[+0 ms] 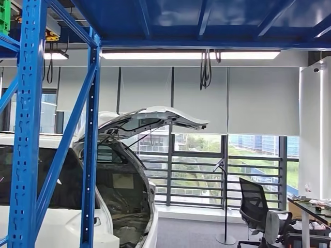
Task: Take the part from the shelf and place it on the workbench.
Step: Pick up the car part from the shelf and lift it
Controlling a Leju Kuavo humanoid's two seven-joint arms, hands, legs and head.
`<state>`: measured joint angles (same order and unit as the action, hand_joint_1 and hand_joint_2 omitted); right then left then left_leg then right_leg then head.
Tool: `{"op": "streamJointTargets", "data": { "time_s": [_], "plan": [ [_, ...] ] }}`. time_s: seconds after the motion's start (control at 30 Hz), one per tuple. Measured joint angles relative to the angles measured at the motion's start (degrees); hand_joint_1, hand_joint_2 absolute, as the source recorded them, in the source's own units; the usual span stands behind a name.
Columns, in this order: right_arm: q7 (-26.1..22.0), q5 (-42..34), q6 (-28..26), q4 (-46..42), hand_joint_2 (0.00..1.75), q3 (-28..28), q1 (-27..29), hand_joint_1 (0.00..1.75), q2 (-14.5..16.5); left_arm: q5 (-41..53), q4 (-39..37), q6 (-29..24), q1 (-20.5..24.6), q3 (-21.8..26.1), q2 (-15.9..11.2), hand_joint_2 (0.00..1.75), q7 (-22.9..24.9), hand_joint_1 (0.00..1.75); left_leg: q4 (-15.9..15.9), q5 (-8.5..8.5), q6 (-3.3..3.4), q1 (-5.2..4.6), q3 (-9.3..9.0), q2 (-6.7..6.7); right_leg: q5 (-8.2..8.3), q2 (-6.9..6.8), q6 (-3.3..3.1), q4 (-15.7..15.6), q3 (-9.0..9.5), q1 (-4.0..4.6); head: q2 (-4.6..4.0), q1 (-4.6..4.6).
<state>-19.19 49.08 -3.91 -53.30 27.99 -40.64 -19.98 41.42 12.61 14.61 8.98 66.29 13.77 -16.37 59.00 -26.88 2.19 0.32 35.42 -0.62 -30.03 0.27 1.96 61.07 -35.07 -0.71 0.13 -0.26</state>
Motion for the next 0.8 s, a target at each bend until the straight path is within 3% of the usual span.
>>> {"op": "streamJointTargets", "data": {
  "time_s": [0.1,0.13,0.17,0.2,0.27,0.33,0.47,0.8],
  "plan": [
    [0.0,0.0,0.0,0.1,0.0,0.0,0.2,0.0,0.0,0.0,0.0,0.0,0.0,0.0,0.0,0.0,0.0,0.0,0.0,-0.18,0.47,0.05,-0.31,0.04,-4.35,-0.04,0.42,10.3,-5.01,-0.1,0.0,-0.02],
    [0.0,0.0,0.0,0.1,0.0,0.0,0.4,0.0,0.0,0.0,0.0,0.0,0.0,0.0,0.0,0.0,0.0,0.0,0.0,-0.25,0.52,0.04,-0.37,0.02,-4.63,-0.04,0.53,12.4,-6.25,-0.11,0.0,-0.02],
    [0.0,0.0,0.0,0.1,0.0,0.0,0.6,0.0,0.0,0.0,0.0,-0.1,0.0,0.0,0.0,0.0,0.0,0.0,0.0,-0.32,0.52,0.04,-0.45,-0.01,-3.9,-0.05,0.59,12.5,-6.56,-0.12,0.0,-0.02],
    [0.0,0.0,0.0,0.1,0.0,0.0,0.7,0.0,0.0,0.0,0.0,-0.1,0.0,0.0,0.0,0.0,0.0,0.0,0.0,-0.41,0.47,0.03,-0.57,-0.06,-2.18,-0.05,0.58,10.3,-5.79,-0.13,0.0,-0.02],
    [0.0,0.0,0.0,0.1,0.0,0.0,0.5,0.0,0.0,0.0,0.0,-0.2,0.0,0.0,0.0,0.0,-0.1,0.0,0.0,-0.68,0.21,-0.03,-0.83,-0.17,1.8,-0.06,0.33,2.8,-2.49,-0.04,0.0,-0.02],
    [0.0,0.0,-0.1,0.1,0.0,0.0,0.4,0.0,0.0,0.0,0.0,-0.3,0.1,0.0,0.0,0.0,-0.1,0.0,0.1,-0.95,-0.06,-0.23,-0.8,-0.22,3.37,-0.04,-0.12,-2.1,-0.36,0.17,0.01,0.0],
    [0.0,0.0,-0.1,0.1,0.0,0.0,0.7,0.0,0.0,0.0,0.0,-0.5,-0.1,0.0,0.0,0.0,-0.1,0.0,0.0,-0.98,0.42,-0.35,-0.77,-0.2,3.27,0.11,-0.36,-3.1,-0.15,0.32,0.0,0.0],
    [0.0,0.0,-0.1,0.1,0.0,0.0,0.7,0.0,0.0,0.0,0.0,-0.6,0.0,0.0,0.0,0.0,-0.1,0.0,-0.6,-0.76,-0.36,-0.18,-0.98,-0.19,3.14,0.1,-0.78,-3.0,-0.18,0.54,0.0,0.0]
  ]
}}
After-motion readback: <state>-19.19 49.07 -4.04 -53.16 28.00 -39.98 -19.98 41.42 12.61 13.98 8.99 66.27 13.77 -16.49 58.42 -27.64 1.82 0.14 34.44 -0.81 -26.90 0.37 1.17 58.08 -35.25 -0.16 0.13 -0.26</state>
